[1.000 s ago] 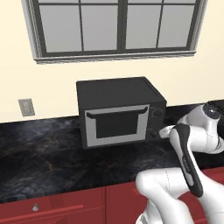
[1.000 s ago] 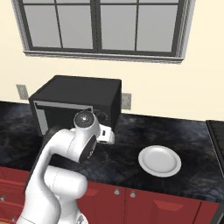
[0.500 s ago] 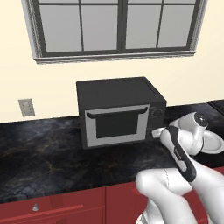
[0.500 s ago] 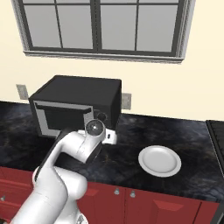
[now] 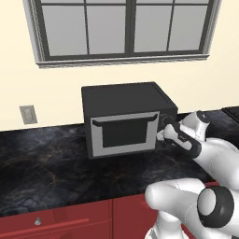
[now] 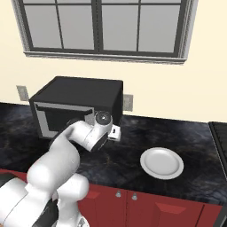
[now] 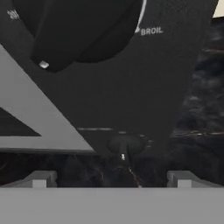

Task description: Pick up the bagel from the plate, place it on the toaster oven rack, close the door, and set the timer.

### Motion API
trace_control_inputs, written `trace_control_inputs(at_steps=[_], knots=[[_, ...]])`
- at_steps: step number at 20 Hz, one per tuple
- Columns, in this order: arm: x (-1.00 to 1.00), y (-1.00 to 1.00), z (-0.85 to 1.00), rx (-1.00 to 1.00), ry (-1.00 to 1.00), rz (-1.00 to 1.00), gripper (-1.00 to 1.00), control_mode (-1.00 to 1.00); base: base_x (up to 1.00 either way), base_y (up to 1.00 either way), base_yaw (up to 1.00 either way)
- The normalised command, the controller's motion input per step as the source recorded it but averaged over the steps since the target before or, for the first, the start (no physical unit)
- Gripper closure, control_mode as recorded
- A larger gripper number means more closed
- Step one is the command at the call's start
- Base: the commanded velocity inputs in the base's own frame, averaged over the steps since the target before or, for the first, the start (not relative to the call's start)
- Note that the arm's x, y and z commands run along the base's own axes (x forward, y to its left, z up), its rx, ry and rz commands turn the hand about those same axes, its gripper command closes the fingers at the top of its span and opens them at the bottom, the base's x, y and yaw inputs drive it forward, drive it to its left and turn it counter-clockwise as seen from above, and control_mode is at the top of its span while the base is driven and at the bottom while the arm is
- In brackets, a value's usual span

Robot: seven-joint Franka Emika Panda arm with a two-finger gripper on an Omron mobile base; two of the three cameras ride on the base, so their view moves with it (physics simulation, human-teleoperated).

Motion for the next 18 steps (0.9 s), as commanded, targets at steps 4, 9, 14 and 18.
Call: trace_control_inputs(at_steps=[4, 9, 14, 18], knots=[[0.12, -0.01, -0.34, 0.03, 0.1, 0.0, -1.0, -1.0, 0.0, 0.0, 0.0], [0.01, 0.0, -0.41, 0.03, 0.04, 0.0, -1.0, -1.0, 0.0, 0.0, 0.0], [0.06, 0.0, -0.29, 0.02, 0.0, 0.0, -1.0, -1.0, 0.0, 0.0, 0.0], [0.23, 0.0, -0.19, 0.02, 0.0, 0.0, -1.0, -1.0, 0.0, 0.0, 0.0]])
